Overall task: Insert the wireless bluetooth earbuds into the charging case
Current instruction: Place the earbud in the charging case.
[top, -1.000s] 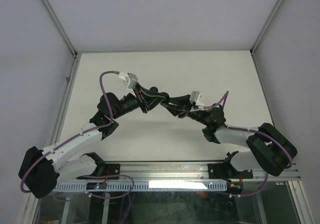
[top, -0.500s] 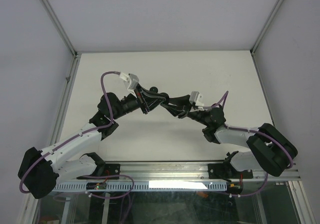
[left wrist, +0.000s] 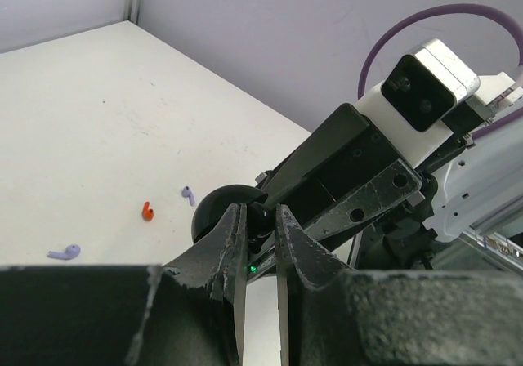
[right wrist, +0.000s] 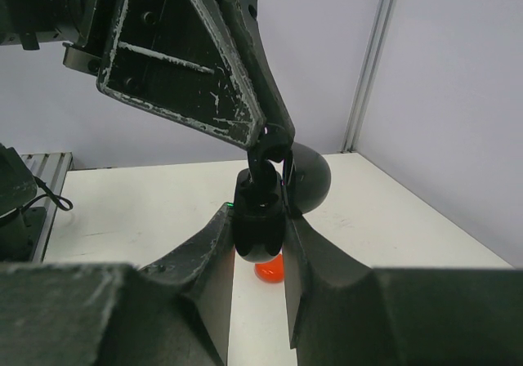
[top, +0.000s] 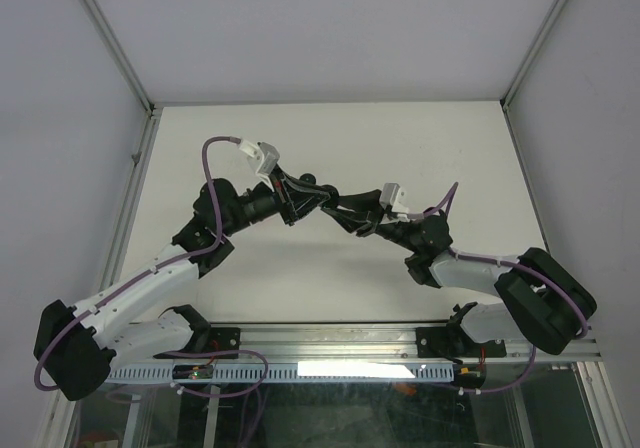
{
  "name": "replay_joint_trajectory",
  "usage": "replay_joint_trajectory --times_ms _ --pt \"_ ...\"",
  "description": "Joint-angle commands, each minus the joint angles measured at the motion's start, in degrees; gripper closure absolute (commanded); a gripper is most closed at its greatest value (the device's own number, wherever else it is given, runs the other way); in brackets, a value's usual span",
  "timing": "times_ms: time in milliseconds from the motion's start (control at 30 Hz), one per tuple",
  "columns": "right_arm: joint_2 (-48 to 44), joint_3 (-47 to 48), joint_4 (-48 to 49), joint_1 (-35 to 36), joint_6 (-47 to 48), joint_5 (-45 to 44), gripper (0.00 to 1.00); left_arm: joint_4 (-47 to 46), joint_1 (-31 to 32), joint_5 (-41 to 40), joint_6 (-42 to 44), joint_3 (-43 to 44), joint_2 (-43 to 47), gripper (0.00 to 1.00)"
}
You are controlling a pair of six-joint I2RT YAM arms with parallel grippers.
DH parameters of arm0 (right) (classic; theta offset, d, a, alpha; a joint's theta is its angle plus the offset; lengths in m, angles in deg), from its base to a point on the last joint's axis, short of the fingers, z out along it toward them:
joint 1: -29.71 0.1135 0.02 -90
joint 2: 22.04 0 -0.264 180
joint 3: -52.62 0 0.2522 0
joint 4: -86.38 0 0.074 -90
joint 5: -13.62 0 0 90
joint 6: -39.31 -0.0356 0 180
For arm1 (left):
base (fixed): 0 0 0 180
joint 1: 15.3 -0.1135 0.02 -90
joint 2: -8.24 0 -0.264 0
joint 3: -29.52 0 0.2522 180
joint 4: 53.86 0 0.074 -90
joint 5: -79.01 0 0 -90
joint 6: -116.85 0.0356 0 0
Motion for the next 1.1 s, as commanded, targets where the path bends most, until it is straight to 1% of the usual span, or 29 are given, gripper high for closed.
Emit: replay_joint_trajectory --times_ms 0,133,400,600,1067 --pt "-2.0 0.7 4.3 0.3 0.8 -0.2 1.00 3.1 0.3 -1.3 2.4 3.6 1.3 0.94" --pt "-1.9 0.8 4.3 0.3 0.9 0.0 1.00 4.9 0.2 -0.3 2.3 4.9 1.4 0.95" --pt "-1.8 0.8 4.3 0.3 1.0 0.2 1.00 12.6 0.3 0.2 4.1 8.7 0.7 0.96" --pt "-1.6 0.9 4.4 0.3 1.0 0.3 1.00 16.0 0.3 0.5 4.6 10.7 0.8 0.96" --pt "-1.5 0.9 4.5 0.3 0.8 0.6 1.00 19.2 0.3 4.3 3.7 12.7 -2.5 0.96"
